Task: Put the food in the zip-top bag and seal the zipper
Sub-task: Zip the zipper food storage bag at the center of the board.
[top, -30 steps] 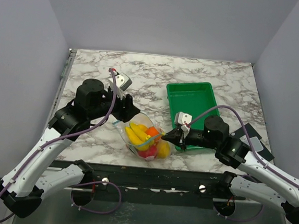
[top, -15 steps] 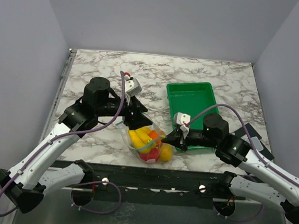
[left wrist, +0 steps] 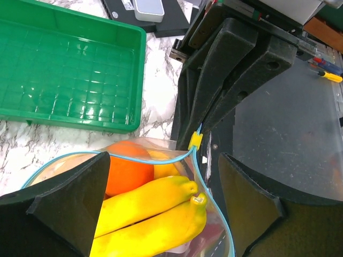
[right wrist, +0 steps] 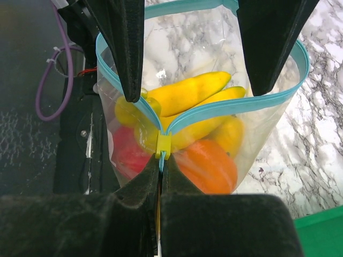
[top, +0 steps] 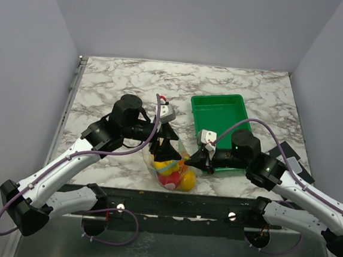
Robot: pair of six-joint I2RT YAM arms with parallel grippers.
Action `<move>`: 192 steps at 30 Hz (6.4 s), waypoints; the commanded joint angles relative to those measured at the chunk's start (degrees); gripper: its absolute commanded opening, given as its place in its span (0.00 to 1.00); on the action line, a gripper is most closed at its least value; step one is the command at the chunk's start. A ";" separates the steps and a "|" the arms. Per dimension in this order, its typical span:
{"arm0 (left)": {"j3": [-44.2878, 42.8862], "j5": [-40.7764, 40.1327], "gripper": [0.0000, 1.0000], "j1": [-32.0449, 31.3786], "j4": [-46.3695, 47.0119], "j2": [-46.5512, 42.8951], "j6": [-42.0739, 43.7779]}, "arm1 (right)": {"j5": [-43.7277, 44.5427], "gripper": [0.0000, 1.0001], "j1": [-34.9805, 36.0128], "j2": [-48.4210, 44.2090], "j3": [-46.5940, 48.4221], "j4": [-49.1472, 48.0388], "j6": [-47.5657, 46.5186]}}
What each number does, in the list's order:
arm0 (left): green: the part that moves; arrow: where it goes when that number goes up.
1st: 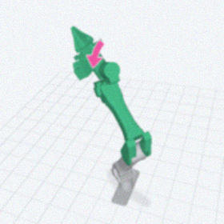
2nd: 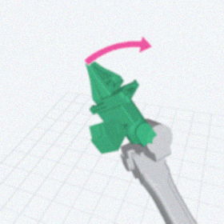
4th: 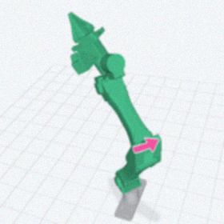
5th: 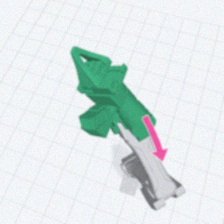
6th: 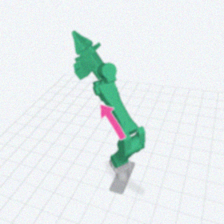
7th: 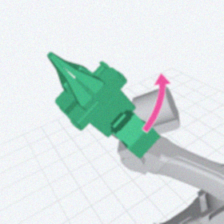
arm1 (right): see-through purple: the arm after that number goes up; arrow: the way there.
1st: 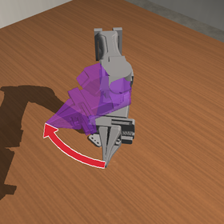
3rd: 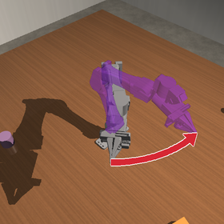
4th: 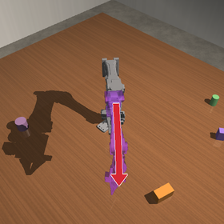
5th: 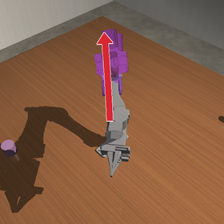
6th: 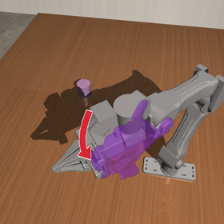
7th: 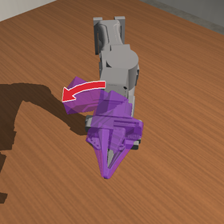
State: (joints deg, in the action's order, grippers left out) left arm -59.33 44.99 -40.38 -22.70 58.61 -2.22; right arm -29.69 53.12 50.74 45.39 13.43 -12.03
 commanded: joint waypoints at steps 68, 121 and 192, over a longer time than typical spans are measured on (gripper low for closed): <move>0.27 -2.30 0.00 -5.13 -5.16 1.21 8.29 | 5.18 0.10 -0.30 -4.53 0.79 0.72 4.21; -0.98 -0.30 0.50 -5.15 0.61 -2.58 3.93 | -0.78 0.01 -0.29 -1.51 -5.71 -16.89 12.58; 1.06 -1.99 0.00 -6.20 1.33 -3.25 5.40 | 15.66 0.01 -0.30 -19.34 -9.59 -15.69 14.49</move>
State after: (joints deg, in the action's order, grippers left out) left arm -59.86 46.24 -46.92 -18.28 58.72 3.07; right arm -18.72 53.15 34.26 35.51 0.08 2.55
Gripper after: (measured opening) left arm 0.022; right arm 0.011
